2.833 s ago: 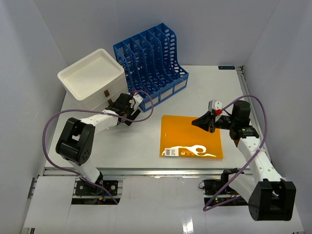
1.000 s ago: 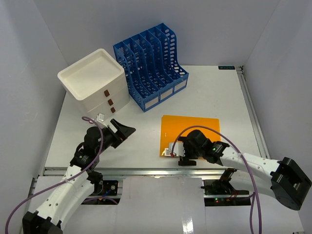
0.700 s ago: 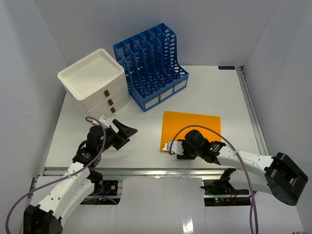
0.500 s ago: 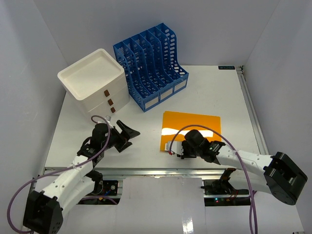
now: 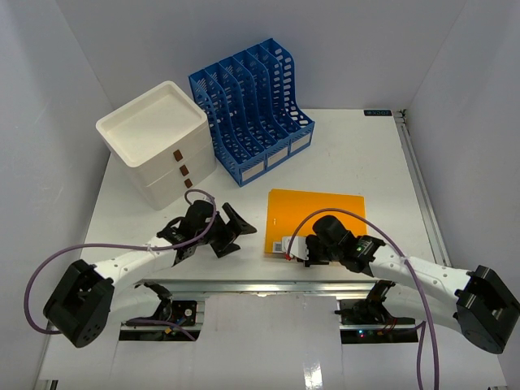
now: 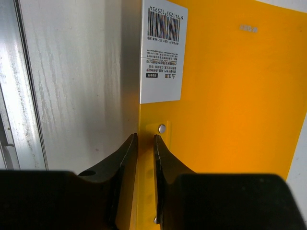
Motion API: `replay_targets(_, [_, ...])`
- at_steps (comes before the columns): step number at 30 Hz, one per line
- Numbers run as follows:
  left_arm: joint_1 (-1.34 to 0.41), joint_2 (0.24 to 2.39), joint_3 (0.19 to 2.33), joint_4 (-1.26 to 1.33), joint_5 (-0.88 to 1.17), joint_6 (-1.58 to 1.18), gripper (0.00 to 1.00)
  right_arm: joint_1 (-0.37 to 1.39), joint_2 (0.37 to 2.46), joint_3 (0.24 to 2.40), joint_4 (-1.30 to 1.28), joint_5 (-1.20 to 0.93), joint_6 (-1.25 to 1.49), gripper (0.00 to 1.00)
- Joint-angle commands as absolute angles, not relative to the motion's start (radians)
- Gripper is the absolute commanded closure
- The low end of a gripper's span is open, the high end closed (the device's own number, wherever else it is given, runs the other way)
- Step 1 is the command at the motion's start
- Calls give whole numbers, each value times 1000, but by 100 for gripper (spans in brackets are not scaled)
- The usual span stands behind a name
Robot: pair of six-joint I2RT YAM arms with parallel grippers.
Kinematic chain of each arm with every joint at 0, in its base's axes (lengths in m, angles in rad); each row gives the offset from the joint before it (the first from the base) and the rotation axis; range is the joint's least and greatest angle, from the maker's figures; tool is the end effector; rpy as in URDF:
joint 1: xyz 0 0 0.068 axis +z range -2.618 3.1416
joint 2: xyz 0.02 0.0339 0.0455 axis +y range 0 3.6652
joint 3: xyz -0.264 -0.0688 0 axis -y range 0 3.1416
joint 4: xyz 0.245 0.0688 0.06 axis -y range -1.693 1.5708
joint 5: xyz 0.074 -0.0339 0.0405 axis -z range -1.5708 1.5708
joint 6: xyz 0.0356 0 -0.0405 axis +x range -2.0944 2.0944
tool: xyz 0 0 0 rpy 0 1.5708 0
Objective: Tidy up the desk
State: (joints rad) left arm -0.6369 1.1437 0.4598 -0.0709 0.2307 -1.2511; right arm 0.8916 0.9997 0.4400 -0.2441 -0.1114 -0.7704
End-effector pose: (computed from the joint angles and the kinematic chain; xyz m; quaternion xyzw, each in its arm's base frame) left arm 0.1701 -0.1360 0.1711 -0.2321 0.8830 -0.3812 0.1456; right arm 0.1180 0.1524 0.1776 -0.6979 0.6088 0.0742 0.3698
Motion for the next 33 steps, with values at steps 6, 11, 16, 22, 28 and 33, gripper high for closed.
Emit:
replay_targets(6, [-739, 1308, 548, 8, 149, -1382, 2, 864, 949, 474, -275, -198, -768, 92])
replay_targets(11, [-768, 1424, 604, 34, 149, -1435, 2, 854, 927, 487, -287, -215, -761, 92])
replay_targets(16, [-796, 1521, 645, 73, 156, -1480, 15, 850, 909, 491, -297, -230, -761, 92])
replay_targets(22, [-820, 1608, 699, 127, 191, -1518, 32, 847, 898, 492, -301, -260, -755, 92])
replay_targets(28, [-831, 1617, 665, 258, 219, -1579, 73, 841, 893, 506, -313, -294, -746, 92])
replay_targets(33, [-833, 1585, 655, 339, 241, -1597, 100, 841, 872, 520, -342, -310, -763, 92])
